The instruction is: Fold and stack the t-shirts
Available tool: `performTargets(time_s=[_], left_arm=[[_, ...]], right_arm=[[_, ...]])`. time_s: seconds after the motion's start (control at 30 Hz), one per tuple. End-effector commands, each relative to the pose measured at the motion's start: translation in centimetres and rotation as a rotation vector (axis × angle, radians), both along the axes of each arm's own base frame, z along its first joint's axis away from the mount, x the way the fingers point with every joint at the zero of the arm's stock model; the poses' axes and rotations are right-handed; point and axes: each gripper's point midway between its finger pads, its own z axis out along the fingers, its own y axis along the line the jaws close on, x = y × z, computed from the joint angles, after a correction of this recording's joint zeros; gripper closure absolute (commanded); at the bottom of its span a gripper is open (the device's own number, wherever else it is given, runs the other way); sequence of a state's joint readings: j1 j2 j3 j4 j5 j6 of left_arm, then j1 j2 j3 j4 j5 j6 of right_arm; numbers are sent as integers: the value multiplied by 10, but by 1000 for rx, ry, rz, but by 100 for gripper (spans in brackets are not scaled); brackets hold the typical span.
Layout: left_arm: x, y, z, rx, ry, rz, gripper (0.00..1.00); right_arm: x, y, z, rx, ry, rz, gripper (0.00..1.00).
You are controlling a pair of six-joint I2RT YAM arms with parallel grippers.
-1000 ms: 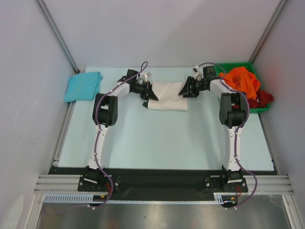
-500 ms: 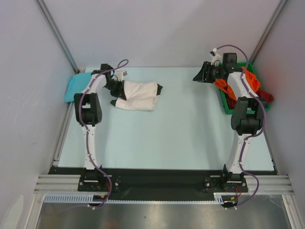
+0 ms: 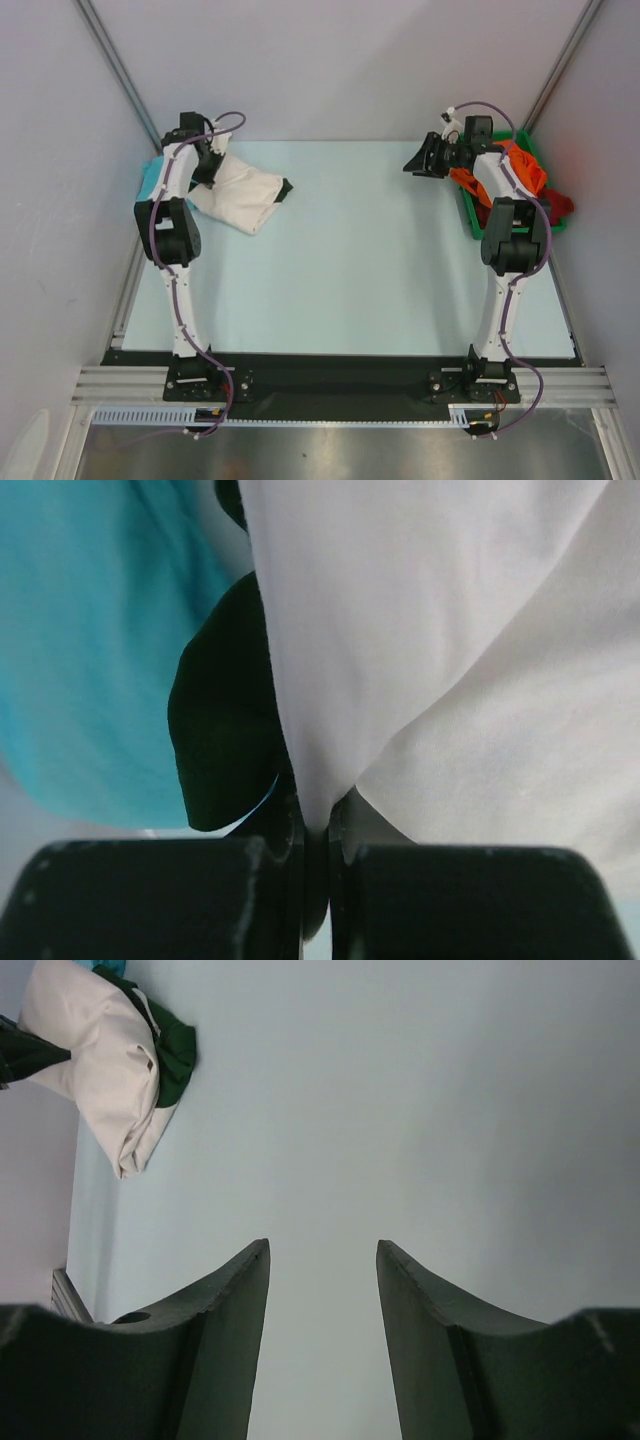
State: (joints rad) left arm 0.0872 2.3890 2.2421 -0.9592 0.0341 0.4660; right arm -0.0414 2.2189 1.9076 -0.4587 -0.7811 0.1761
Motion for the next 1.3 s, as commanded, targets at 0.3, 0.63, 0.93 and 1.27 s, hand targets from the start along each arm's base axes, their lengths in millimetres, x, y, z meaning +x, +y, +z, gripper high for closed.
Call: performTargets(time_s=[0.3, 0.63, 0.93, 1.27], left_arm=[[25, 70, 114, 269, -276, 133, 100], [28, 99, 159, 364, -388, 238, 100], [23, 116, 171, 465, -404, 308, 100], [25, 136, 190, 555, -457, 374, 99]], right_arm=[[8, 10, 26, 42, -72, 17, 47], [2, 18, 25, 44, -68, 31, 47], [0, 20, 25, 47, -68, 32, 47], [-2, 21, 25, 48, -69, 34, 47]])
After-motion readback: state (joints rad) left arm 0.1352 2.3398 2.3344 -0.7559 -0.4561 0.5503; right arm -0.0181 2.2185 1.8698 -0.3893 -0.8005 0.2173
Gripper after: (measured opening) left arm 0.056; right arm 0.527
